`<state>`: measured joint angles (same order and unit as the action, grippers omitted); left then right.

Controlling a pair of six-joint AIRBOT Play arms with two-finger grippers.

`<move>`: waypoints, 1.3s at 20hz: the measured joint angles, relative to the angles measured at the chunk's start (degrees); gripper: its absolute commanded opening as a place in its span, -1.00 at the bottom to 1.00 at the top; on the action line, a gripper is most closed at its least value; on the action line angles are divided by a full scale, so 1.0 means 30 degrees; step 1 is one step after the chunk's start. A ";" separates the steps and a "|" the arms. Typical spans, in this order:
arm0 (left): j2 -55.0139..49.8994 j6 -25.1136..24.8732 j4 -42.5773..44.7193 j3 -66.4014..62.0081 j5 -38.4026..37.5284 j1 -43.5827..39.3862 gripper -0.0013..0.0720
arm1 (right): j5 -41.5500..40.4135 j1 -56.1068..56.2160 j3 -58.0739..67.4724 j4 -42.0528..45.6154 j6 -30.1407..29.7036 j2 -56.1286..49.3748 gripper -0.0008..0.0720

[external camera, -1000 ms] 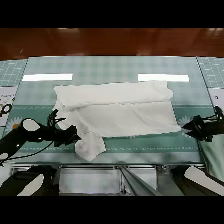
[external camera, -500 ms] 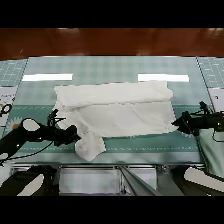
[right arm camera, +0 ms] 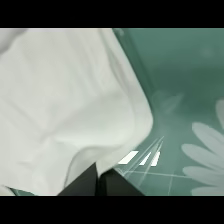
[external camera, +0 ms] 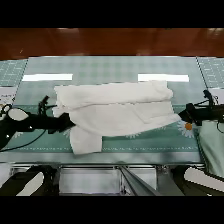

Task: Fold the shirts.

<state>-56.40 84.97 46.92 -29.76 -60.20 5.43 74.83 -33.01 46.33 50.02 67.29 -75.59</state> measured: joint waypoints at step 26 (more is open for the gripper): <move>-1.1825 -0.1581 -0.0029 -1.2998 0.0816 0.1260 0.41 | -0.5384 0.4350 0.9610 -0.5676 0.0291 -0.8459 0.17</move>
<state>-91.88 80.23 46.83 -68.75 -57.76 9.21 58.67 -19.97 75.16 32.99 68.16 -100.97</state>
